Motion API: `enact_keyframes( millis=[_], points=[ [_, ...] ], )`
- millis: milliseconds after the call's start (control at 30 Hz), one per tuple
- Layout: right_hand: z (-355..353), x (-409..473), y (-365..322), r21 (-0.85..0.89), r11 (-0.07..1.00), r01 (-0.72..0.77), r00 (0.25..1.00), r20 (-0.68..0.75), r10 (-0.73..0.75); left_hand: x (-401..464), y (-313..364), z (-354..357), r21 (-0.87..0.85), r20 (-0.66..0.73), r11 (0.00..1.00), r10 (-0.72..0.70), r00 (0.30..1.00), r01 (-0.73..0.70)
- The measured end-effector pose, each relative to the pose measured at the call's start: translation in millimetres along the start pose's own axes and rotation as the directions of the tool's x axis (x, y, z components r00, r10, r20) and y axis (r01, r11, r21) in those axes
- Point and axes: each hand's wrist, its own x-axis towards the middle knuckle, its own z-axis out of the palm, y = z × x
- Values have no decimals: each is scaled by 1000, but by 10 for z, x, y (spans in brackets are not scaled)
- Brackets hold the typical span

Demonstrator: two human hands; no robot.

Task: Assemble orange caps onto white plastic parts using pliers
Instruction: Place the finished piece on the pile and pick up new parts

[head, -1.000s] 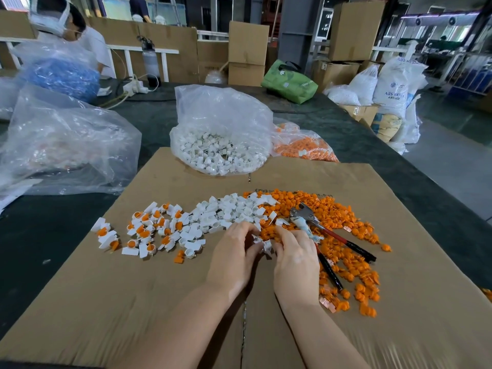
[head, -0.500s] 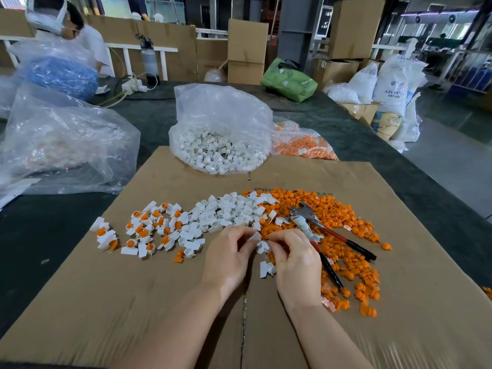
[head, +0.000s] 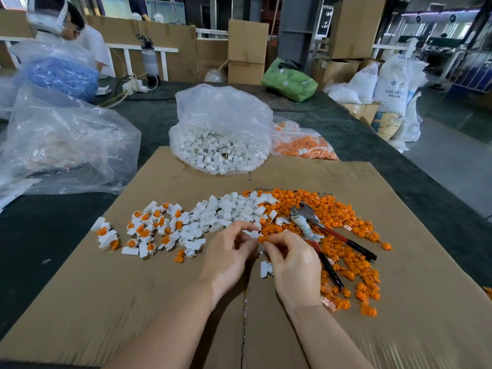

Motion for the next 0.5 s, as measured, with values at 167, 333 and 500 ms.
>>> enact_keyframes(
  millis=[167, 333, 500],
  points=[
    [6, -3, -21, -131, 989, 69, 997, -29, -74, -16, 25, 0, -42, 0, 999, 21, 1000, -21],
    [4, -23, -51, -220, 966, 137, 988, -37, -148, -42, 43, 14, -51, 21, 998, 44, 999, -43],
    [14, -20, -32, -227, 960, 162, 985, -15, -170, -59, 34, 21, -57, 33, 997, 50, 998, -48]
  ],
)
